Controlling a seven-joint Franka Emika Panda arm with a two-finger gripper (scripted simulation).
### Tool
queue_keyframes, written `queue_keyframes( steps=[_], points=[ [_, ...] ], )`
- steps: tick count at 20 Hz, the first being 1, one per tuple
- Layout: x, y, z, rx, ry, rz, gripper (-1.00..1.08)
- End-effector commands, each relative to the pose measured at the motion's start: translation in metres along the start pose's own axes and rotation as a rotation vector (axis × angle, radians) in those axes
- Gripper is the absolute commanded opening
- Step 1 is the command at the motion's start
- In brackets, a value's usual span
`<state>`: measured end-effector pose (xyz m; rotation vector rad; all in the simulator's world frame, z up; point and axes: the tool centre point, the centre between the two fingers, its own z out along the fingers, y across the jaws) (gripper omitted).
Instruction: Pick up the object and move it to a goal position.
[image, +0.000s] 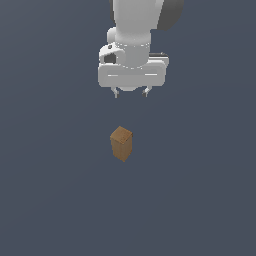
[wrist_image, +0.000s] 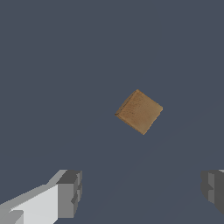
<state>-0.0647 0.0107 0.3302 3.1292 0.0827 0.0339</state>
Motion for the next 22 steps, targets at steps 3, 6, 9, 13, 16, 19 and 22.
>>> queue_keyframes(
  steps=[3, 6, 9, 13, 16, 19, 22],
  points=[
    [0.001, -0.003, -0.002, -0.007, 0.006, -0.015, 1.0],
    [0.001, -0.002, 0.0, -0.005, 0.004, -0.004, 1.0],
    [0.004, -0.001, 0.005, -0.003, 0.004, 0.02, 1.0],
    [0.009, 0.003, 0.015, 0.0, 0.001, 0.073, 1.0],
    [0.015, 0.006, 0.027, 0.003, -0.001, 0.129, 1.0],
    [0.021, 0.01, 0.042, 0.007, -0.005, 0.2, 1.0],
    [0.028, 0.016, 0.06, 0.009, -0.009, 0.286, 1.0]
  ],
)
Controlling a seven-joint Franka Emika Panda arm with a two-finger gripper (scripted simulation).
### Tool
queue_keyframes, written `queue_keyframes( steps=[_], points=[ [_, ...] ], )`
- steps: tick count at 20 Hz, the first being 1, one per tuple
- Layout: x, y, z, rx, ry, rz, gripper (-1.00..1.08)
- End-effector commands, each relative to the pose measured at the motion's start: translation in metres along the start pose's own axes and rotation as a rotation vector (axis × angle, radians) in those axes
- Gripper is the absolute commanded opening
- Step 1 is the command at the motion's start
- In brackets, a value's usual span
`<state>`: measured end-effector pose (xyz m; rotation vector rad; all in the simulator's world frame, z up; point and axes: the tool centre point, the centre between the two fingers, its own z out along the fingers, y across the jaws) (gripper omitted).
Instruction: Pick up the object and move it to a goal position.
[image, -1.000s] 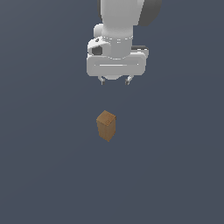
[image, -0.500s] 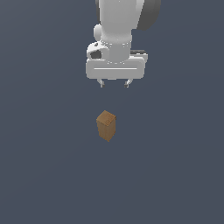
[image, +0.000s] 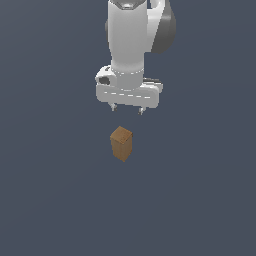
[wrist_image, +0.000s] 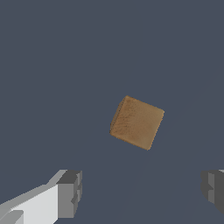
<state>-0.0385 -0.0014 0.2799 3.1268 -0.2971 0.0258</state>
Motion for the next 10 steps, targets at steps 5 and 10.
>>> queue_keyframes(
  steps=[5, 10],
  points=[
    [0.016, 0.009, 0.041, 0.001, -0.009, 0.188, 1.0],
    [0.024, 0.015, 0.065, -0.001, -0.013, 0.296, 1.0]
  ],
)
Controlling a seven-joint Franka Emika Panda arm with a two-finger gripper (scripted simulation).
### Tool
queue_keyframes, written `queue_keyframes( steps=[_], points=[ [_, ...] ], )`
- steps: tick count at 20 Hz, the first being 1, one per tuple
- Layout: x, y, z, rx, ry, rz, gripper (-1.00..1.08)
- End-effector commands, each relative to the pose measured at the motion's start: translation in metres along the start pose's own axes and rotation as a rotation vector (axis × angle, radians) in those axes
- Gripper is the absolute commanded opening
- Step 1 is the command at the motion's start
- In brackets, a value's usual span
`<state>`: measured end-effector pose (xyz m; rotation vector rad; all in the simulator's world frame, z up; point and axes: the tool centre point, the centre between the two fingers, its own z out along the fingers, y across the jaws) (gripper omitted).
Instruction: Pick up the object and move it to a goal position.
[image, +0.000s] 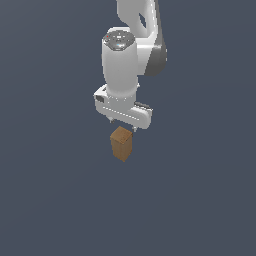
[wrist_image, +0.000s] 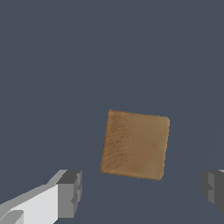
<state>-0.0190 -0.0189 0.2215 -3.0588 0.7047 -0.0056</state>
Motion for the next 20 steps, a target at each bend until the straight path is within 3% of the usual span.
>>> queue_keyframes(
  steps=[1, 8, 20],
  points=[
    [0.004, 0.002, 0.011, -0.001, -0.001, 0.049, 1.0],
    [0.01, 0.005, 0.027, -0.003, -0.002, 0.121, 1.0],
    [0.009, 0.006, 0.049, -0.004, -0.003, 0.126, 1.0]
  ],
)
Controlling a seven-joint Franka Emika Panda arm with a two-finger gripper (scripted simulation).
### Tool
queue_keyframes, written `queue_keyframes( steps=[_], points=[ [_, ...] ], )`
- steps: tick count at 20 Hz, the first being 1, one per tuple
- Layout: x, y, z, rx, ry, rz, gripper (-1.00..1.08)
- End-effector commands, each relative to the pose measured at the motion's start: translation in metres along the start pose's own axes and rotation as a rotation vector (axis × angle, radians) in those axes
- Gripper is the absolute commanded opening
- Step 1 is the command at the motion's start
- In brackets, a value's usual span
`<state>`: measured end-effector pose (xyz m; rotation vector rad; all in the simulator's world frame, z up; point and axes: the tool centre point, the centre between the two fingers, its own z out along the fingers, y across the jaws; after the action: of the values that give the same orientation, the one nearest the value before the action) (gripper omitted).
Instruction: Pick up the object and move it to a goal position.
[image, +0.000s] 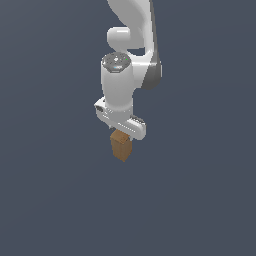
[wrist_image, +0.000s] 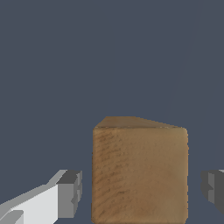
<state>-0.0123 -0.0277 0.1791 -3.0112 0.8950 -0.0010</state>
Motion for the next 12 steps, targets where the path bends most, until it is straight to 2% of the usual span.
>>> queue_keyframes(
  steps=[1, 10, 11, 12],
  points=[
    [-0.001, 0.0, 0.013, -0.001, -0.001, 0.001, 1.0],
    [0.0, 0.0, 0.036, 0.0, -0.001, 0.004, 1.0],
    [0.0, 0.0, 0.036, 0.0, -0.001, 0.004, -1.0],
    [0.0, 0.0, 0.036, 0.0, -0.001, 0.004, -1.0]
  ],
)
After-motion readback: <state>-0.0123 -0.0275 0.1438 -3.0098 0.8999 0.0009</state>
